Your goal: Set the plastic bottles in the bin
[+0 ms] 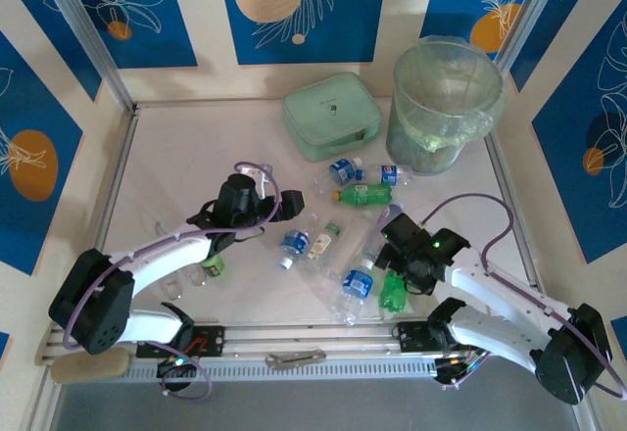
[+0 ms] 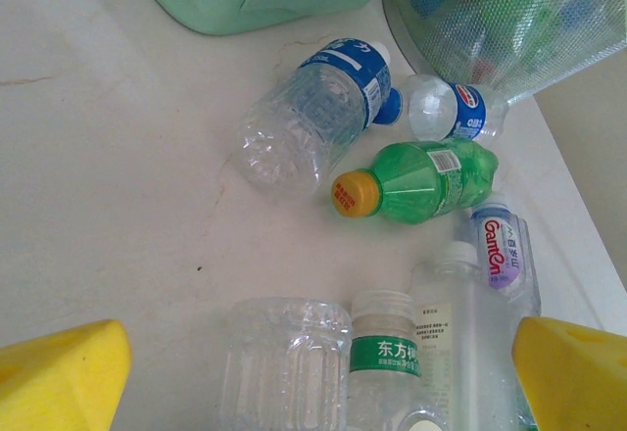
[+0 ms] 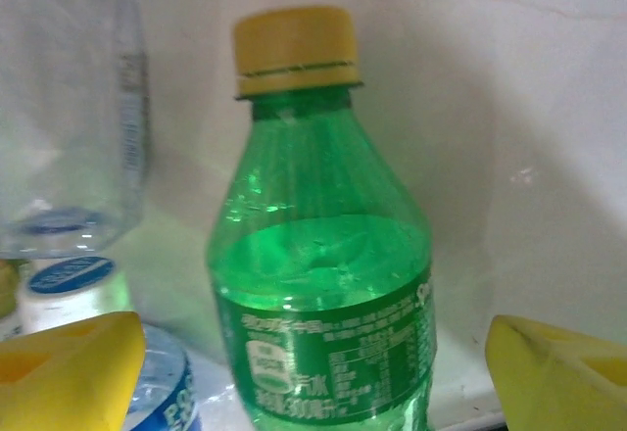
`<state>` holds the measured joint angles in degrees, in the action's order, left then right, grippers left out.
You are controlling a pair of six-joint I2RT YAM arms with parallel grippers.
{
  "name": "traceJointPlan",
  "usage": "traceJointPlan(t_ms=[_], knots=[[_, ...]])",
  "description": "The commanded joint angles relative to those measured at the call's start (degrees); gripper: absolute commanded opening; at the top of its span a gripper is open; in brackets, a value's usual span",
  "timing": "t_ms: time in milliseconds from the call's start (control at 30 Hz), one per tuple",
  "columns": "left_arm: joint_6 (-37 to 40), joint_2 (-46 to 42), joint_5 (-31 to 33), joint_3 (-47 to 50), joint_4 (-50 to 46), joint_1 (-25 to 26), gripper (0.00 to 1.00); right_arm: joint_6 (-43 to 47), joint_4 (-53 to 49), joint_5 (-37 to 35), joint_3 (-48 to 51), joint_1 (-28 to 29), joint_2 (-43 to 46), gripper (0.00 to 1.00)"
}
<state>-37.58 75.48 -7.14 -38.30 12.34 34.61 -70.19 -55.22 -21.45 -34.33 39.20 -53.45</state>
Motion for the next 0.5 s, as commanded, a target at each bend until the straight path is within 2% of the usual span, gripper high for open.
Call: traceJointPlan(t_ms=[0, 200, 467], knots=[[0.5, -1.0, 0.9, 0.4, -1.0, -0.4, 0.99, -5.1, 0.3, -1.2, 2.7, 1.0, 0.0, 0.88], [0.0, -0.4, 0.6, 0.5, -0.4, -0.5, 0.99, -4.8, 3.5, -2.3, 3.6, 1.7, -1.3, 0.82], [0.0, -0.5, 0.8, 0.4, -0.7, -0.4, 0.99, -3.8, 7.6, -1.8, 4.1, 1.7, -5.4, 0.80]])
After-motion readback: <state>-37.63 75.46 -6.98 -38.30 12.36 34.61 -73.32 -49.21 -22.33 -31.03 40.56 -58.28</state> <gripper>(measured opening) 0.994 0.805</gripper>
